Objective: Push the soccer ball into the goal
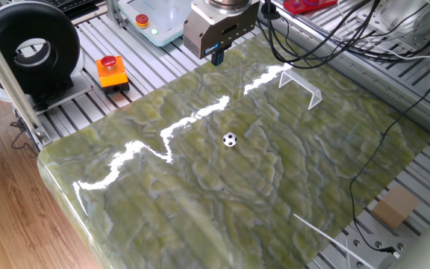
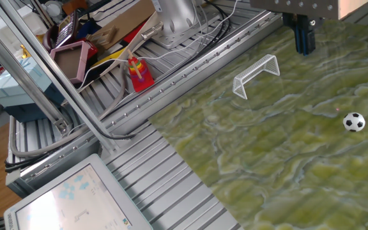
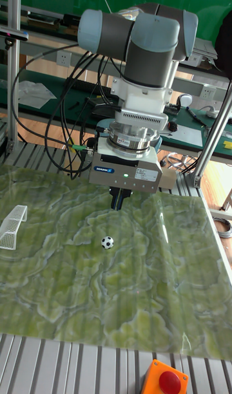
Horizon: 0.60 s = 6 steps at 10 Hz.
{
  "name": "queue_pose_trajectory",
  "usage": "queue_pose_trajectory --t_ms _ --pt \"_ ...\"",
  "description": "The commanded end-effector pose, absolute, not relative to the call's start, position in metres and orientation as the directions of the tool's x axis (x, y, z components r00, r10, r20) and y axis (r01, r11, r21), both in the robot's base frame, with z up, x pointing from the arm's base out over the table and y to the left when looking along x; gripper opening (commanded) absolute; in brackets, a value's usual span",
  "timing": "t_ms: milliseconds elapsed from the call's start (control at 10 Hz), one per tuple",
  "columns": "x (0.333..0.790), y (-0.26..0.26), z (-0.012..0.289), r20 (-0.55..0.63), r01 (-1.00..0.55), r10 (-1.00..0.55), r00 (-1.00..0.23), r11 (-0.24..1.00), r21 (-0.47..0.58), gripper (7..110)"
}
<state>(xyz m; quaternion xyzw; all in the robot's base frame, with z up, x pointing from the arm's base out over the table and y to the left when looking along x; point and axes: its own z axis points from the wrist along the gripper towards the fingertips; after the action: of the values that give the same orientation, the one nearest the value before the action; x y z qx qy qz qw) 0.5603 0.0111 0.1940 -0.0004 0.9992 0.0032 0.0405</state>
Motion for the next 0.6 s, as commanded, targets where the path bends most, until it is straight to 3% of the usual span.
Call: queue_pose_trajectory --t_ms 0,500 --pt "0.5596 0.0141 0.195 -0.079 0.008 0.009 -0.997 1.0 0.022 7" --pt "0.5582 0.0116 0.1935 -0.075 0.017 0.018 -0.997 1.0 0.016 7"
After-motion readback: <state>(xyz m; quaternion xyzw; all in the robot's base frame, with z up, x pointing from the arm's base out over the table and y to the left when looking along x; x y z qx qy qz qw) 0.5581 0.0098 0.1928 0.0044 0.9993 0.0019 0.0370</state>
